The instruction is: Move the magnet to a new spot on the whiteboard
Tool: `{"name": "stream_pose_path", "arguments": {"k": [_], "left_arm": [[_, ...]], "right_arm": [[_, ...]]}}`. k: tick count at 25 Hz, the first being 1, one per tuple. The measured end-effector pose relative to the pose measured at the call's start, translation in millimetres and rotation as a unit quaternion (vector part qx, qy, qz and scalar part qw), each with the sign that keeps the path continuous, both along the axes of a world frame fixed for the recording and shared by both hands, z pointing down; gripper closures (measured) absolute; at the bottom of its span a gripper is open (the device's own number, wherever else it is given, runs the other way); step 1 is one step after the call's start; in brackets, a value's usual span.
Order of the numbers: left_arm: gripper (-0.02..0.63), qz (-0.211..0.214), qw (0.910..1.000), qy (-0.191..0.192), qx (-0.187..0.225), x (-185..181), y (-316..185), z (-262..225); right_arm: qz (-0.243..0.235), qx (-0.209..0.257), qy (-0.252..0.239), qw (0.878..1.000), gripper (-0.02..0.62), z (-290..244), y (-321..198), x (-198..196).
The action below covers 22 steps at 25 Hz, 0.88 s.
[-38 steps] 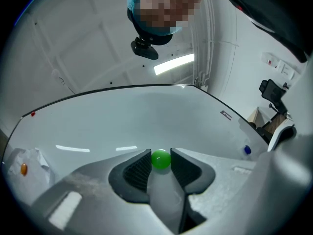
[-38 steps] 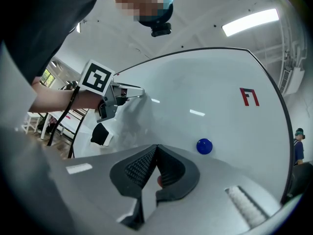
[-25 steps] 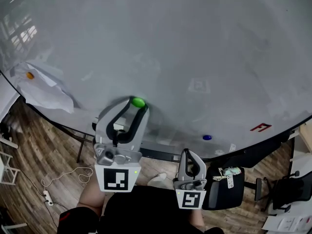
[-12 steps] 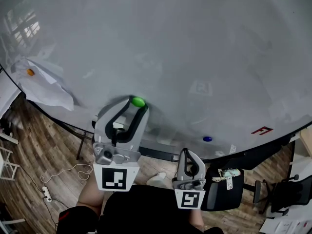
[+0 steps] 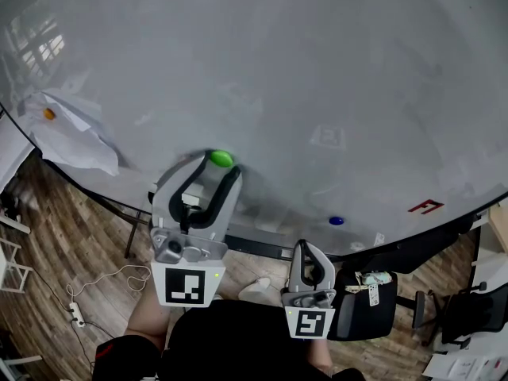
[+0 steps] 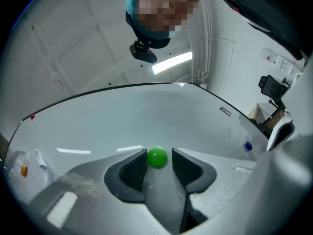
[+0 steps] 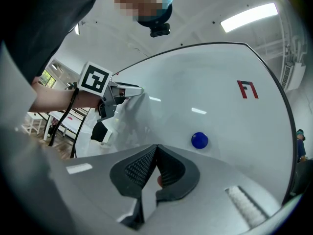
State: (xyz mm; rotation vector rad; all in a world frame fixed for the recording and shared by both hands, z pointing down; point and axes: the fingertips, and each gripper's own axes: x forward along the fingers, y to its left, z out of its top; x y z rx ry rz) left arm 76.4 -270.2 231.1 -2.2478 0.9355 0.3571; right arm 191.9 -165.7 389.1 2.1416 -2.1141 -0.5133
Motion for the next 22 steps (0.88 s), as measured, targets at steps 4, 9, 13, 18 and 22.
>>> {"name": "stream_pose_path", "arguments": {"k": [4,9,13,18,22], "left_arm": [[0.446,-0.005,1.0000,0.002,0.001,-5.0,4.4,0.6],[0.447,-0.023,0.9996,0.012,0.007,-16.6,9.6,-0.9],[0.482,-0.028,0.9995,0.013,0.008,-24.7,17.6,0.7],[0.545,-0.031,0.9993,0.019,0.007,-36.9,29.8,3.5],[0.592,-0.031,0.9994,0.016,-0.002,-48.9,38.1,10.4]], "right_arm": [[0.001,-0.006,0.003,1.000,0.594,1.8,4.7,-2.2],[-0.003,-0.001,0.009,1.000,0.594,-1.1,10.4,-9.4],[-0.007,0.005,0.012,1.000,0.594,-5.7,16.2,-17.1],[-0.013,0.002,0.014,1.000,0.594,-6.7,21.8,-27.9],[-0.022,0.003,0.015,1.000,0.594,-7.6,27.2,-42.1]]}}
